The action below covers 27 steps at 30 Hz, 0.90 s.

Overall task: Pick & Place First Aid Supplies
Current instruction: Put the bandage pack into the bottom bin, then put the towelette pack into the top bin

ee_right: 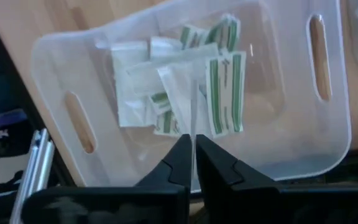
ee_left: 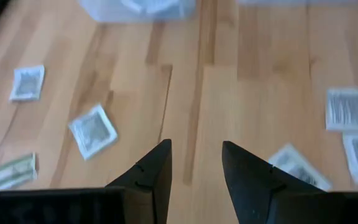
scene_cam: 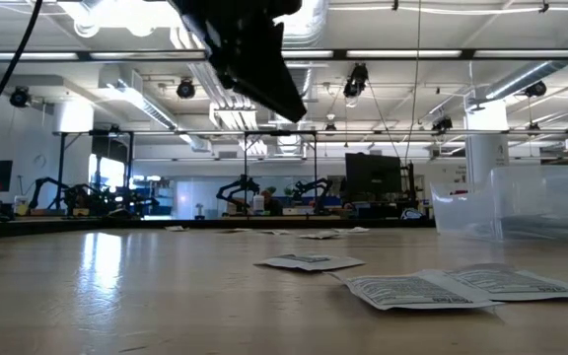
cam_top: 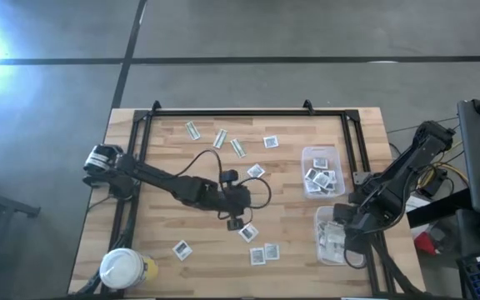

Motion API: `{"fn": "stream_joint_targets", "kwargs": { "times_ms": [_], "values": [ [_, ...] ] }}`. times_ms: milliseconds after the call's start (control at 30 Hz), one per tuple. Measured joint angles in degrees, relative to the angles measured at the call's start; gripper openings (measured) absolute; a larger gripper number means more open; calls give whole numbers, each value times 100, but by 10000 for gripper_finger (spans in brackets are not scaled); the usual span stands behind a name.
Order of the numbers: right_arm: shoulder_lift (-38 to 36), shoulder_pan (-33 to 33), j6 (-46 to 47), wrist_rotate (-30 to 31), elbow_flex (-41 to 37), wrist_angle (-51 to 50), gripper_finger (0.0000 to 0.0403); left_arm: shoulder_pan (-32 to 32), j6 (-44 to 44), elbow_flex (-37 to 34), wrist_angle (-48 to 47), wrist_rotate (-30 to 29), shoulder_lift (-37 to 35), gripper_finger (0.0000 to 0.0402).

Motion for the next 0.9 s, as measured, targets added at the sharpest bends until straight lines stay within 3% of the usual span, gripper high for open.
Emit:
{"fn": "stream_joint_targets", "kwargs": {
  "times_ms": [333, 533, 667, 800, 900],
  "values": [
    [-14, -93, 149, 156, -118, -77, 119, -366, -107, 0, -652, 94, 0, 135],
    [-62, -272, 161, 214, 169, -57, 139, -526, -490, -25, -838, 112, 0, 135],
    [-85, -289, -122, 1040, 454, 72, 132, -667, -500, -205, -522, 391, 0, 136],
    [-85, -289, -672, 2255, 649, 654, 123, -809, -465, -565, 452, 743, 20, 136],
    [-85, -336, -1286, 2731, 637, 1313, 118, -862, -436, -880, 1146, 823, 22, 136]
  ]
}}
